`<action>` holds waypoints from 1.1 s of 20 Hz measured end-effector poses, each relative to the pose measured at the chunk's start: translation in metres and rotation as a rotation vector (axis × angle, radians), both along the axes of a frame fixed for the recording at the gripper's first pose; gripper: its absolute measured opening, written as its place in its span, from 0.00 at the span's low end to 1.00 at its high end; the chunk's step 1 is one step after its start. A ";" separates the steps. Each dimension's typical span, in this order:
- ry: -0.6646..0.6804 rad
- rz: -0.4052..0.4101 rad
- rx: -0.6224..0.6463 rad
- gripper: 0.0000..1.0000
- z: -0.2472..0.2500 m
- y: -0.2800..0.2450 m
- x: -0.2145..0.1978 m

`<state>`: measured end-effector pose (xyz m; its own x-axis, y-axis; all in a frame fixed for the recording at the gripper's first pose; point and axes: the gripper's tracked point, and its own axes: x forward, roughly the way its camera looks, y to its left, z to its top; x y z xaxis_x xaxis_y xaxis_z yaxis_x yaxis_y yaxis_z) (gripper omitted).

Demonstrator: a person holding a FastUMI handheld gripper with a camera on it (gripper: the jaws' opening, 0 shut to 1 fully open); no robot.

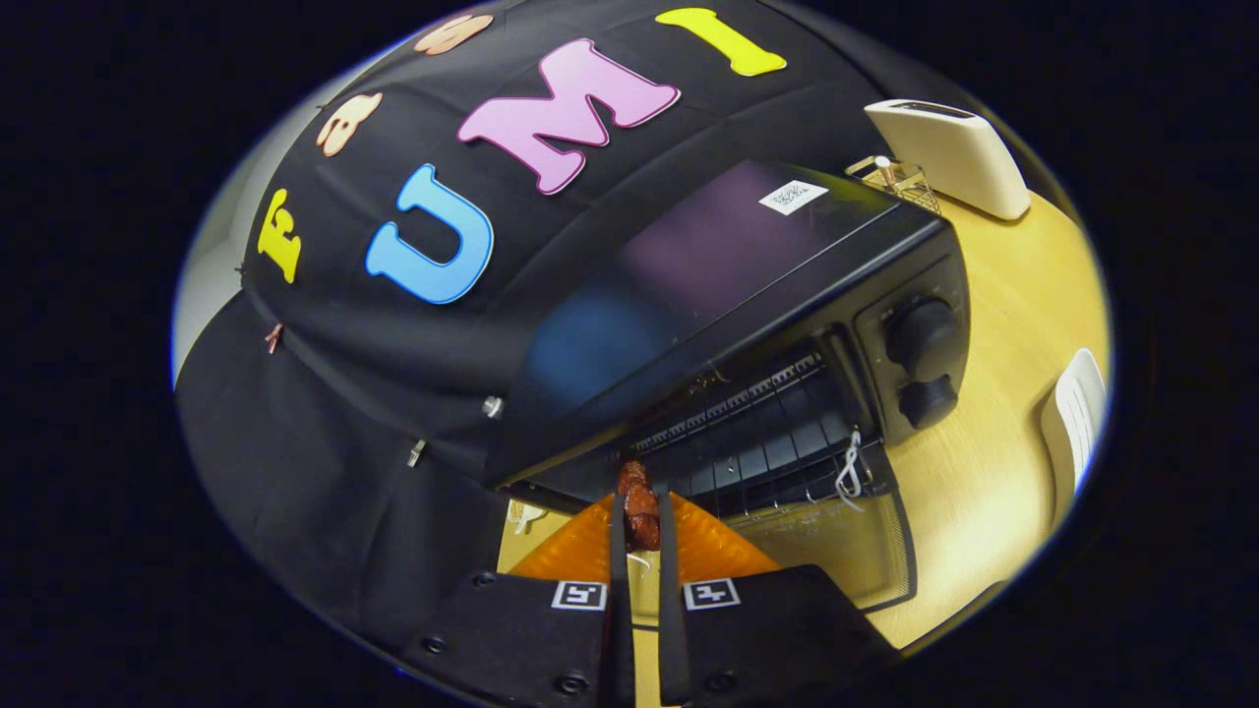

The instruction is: Open the toaster oven, put the food inside, and close the toaster oven door.

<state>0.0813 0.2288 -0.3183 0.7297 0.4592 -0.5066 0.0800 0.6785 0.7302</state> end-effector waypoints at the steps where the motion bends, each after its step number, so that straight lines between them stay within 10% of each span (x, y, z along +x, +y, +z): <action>1: -0.008 -0.014 -0.001 0.14 -0.003 0.003 0.007; 8: -0.045 -0.075 -0.158 0.19 -0.026 -0.017 0.036; 15: -0.110 -0.042 -0.356 0.98 -0.020 -0.042 0.031; 22: -0.137 0.022 -0.433 0.98 -0.003 -0.045 -0.005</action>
